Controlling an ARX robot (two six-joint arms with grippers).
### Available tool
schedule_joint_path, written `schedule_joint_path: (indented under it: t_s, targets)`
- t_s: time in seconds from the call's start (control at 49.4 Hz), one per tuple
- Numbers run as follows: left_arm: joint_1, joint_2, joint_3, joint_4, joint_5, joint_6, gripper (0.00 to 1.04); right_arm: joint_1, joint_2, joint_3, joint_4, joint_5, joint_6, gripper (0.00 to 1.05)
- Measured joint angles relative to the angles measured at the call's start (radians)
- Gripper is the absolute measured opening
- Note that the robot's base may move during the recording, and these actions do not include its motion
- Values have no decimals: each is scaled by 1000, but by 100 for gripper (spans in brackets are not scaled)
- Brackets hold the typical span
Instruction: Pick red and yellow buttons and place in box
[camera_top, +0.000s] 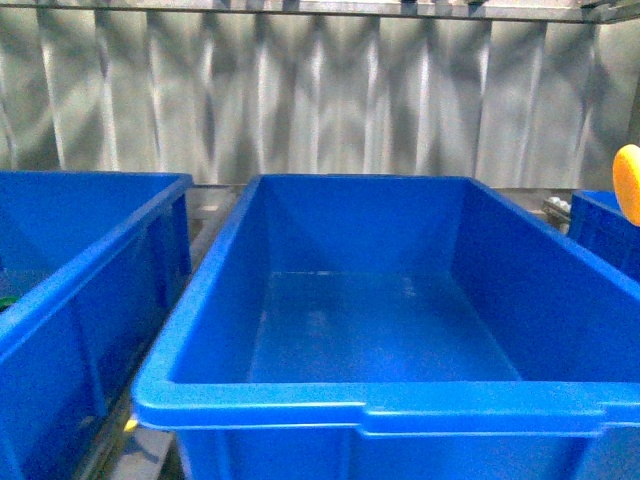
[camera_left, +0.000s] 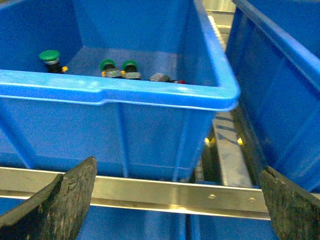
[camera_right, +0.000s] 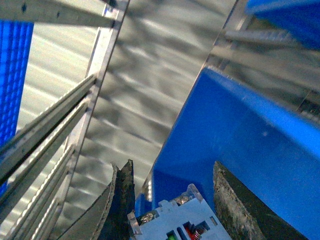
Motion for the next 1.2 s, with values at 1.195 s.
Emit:
schedule_joint_path:
  t_s: [1.195]
  targets:
    - [2,-1,0,-1,3,0,97,-533,1029,1007,-732,-474,-945,37]
